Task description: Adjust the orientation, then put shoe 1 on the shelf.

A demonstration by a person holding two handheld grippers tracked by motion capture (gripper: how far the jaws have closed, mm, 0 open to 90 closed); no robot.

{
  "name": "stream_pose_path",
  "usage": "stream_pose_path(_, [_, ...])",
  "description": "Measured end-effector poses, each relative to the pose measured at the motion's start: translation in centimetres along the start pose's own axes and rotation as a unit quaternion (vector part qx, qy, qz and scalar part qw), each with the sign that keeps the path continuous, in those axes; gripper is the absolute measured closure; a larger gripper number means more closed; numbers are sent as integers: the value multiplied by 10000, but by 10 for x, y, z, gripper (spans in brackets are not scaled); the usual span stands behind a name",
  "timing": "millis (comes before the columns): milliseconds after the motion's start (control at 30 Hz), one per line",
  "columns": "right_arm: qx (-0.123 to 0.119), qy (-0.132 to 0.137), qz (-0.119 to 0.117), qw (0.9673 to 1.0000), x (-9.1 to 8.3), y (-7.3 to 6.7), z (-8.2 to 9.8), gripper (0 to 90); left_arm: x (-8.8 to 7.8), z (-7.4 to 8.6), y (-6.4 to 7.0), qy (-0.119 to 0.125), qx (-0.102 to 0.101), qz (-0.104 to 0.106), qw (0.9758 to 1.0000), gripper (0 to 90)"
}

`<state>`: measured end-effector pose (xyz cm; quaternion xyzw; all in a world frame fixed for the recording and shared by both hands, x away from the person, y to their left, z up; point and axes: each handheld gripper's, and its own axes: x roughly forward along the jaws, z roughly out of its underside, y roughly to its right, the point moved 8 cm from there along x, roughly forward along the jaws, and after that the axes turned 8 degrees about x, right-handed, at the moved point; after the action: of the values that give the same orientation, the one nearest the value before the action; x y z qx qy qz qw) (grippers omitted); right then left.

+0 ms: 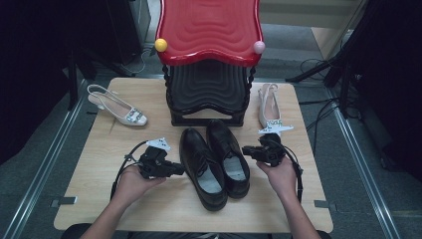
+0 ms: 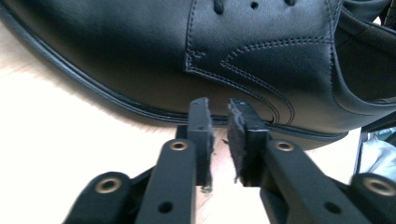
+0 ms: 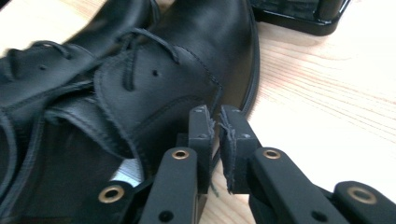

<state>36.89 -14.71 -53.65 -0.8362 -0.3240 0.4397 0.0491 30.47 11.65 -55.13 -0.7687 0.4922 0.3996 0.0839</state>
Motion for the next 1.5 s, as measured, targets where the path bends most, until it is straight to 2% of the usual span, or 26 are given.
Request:
stream_pose_path(200, [-43,7,-28,10000,-9,-10,1,822,-5,3,-7,-43,-120,-26,9999,627])
stream_pose_path(333, [-70,62,-128,9999,-20,-19,-2,795,-7,3,-10,-67,-117,-44,9999,549])
stream_pose_path(500, [-129,37,-243,9996,-28,-30,-2,778,-10,3,-12,-88,-89,-45,9999,490])
stream_pose_path(533, [-152,1,-282,9995,-29,-33,-1,773,-10,3,-13,-108,-59,-123,9998,487])
stream_pose_path(600, [-218,-61,-323,9992,-30,-40,1,768,-11,3,-13,-96,-60,-121,9999,478])
stream_pose_path(800, [-464,-417,-502,9968,-22,-65,9,710,-16,0,-14,-10,-23,-176,9998,436])
stream_pose_path(1067, [-461,-729,-637,9942,-11,-83,14,647,-22,-3,-15,39,-5,-191,9998,402])
stream_pose_path(1267, [-427,-982,-514,9929,0,-88,20,625,-25,-5,-16,69,11,-192,9998,400])
stream_pose_path(1500, [-469,-1406,-299,9885,21,-89,25,626,-28,-7,-20,94,17,-192,9998,398])
